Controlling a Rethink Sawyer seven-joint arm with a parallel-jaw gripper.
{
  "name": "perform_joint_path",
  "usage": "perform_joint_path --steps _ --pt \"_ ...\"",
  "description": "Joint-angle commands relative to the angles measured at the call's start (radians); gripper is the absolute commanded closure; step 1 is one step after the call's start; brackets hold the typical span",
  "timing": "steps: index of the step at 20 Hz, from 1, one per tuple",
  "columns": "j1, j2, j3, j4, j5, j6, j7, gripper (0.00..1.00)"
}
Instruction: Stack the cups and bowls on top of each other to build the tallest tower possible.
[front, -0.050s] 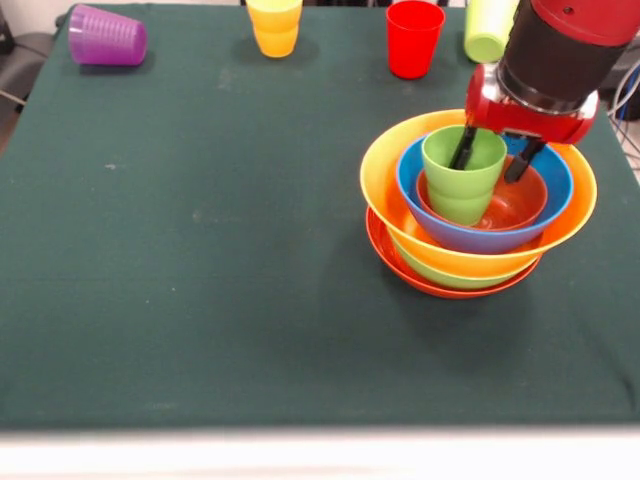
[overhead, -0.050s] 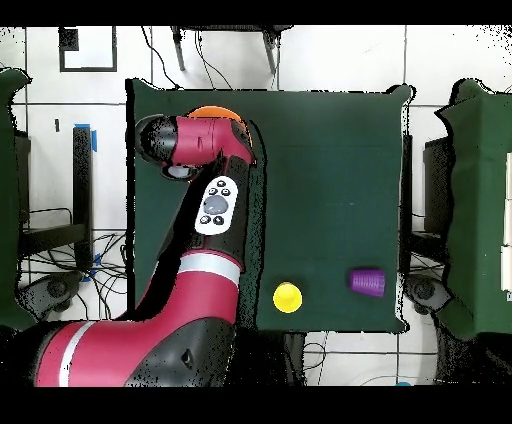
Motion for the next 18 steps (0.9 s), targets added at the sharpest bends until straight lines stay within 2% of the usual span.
perform_joint_path --steps 1,10,12,13,18 --pt "0.009 -0.109 0.051 -0.001 0.011 0.213 0.119 0.00" --pt "-0.034 -0.132 0.085 -0.032 0.023 0.262 0.088 0.00" --pt "-0.039 -0.150 0.075 -0.009 0.011 0.266 0.074 0.00" --pt "-0.038 -0.172 0.062 0.033 0.001 0.252 0.067 0.00" --pt "-0.031 -0.334 0.031 0.350 -0.043 0.019 0.020 0.00"
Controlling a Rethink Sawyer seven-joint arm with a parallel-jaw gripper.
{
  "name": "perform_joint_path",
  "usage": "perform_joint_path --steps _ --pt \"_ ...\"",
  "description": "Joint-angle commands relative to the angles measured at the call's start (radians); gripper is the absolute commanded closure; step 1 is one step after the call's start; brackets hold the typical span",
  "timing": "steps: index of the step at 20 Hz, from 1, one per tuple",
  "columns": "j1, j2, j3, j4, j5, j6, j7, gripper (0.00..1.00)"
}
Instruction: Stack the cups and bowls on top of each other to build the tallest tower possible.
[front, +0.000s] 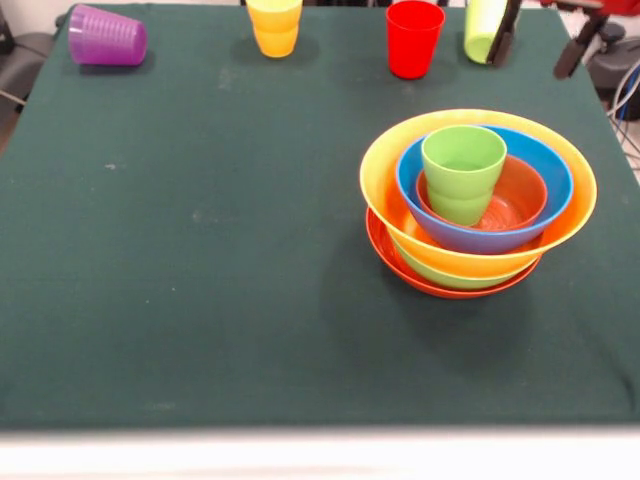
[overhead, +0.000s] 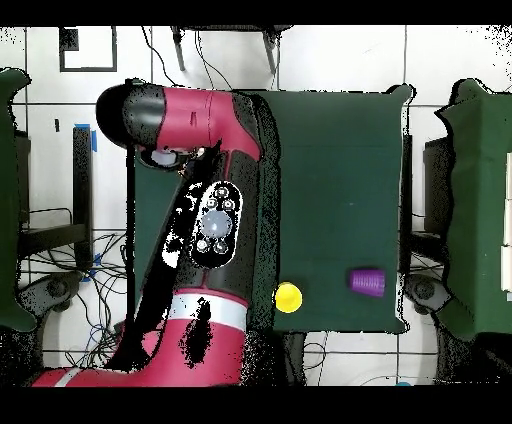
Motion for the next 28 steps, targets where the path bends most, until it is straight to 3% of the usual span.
perform_joint_path --steps 1,6,12,17,28 --pt "-0.018 -0.174 0.035 0.379 -0.063 -0.178 0.010 0.00" --pt "-0.018 -0.301 0.042 0.612 -0.077 -0.313 -0.027 0.00" --pt "-0.032 -0.389 0.067 0.802 -0.086 -0.437 -0.032 0.00" --pt "-0.055 -0.381 0.098 0.874 -0.100 -0.546 -0.008 0.00" --pt "-0.090 -0.341 0.133 0.953 -0.137 -0.682 0.035 0.00"
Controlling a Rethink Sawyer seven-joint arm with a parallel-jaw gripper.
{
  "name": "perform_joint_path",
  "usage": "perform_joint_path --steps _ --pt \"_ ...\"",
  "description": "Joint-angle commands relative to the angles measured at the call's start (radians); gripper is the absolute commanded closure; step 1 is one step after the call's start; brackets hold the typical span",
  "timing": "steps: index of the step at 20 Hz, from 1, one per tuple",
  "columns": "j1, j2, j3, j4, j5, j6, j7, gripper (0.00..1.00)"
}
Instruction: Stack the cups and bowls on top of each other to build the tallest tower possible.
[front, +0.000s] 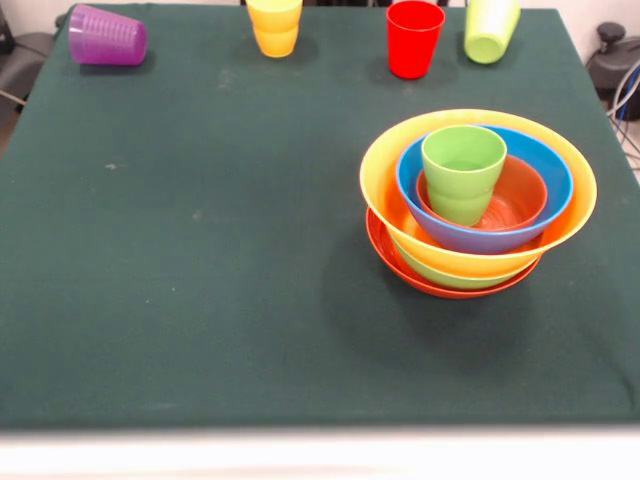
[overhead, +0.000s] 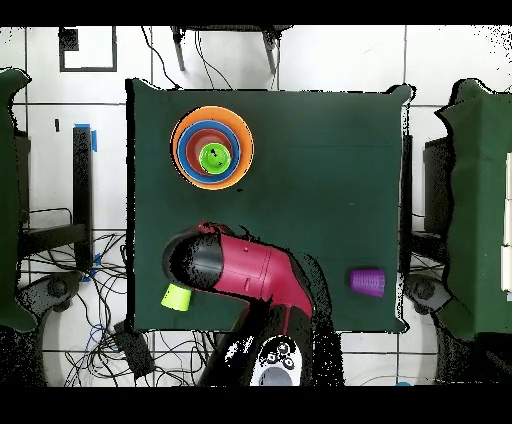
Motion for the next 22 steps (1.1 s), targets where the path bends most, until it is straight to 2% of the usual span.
perform_joint_path --steps 1,11,22 --pt "-0.015 0.045 0.122 0.125 -0.077 -0.104 0.045 0.00" --pt "-0.018 0.136 0.148 0.134 -0.076 -0.231 0.089 0.00" --pt "-0.030 0.192 0.170 0.165 -0.090 -0.346 0.102 0.00"
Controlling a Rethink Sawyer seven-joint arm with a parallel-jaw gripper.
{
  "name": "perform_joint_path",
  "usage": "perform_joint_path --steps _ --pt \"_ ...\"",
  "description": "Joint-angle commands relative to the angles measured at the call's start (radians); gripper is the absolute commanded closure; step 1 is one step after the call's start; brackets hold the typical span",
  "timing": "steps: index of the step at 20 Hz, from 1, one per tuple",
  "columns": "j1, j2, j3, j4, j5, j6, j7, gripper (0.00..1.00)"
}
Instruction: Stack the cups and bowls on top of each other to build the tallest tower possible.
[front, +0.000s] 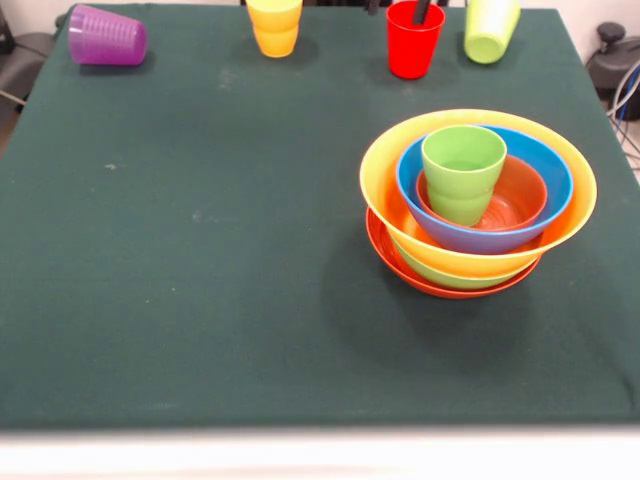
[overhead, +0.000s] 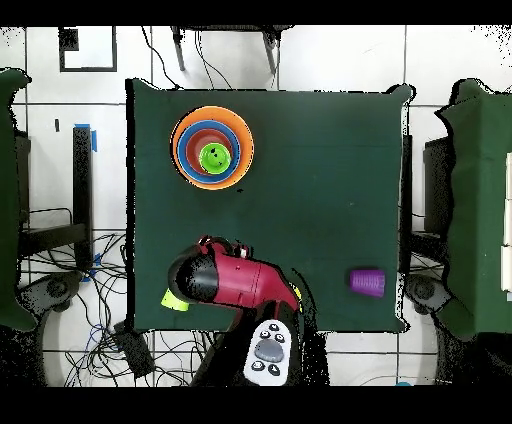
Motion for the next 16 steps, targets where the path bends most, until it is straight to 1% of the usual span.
perform_joint_path --steps 1,9,14,16 --pt "-0.020 0.090 0.121 0.062 -0.065 -0.083 0.102 0.00" --pt "-0.020 0.122 0.119 0.047 -0.069 -0.114 0.101 0.00" --pt "-0.019 0.133 0.116 0.025 -0.071 -0.109 0.096 0.00" --pt "-0.020 0.120 0.116 0.028 -0.072 -0.084 0.090 0.00"
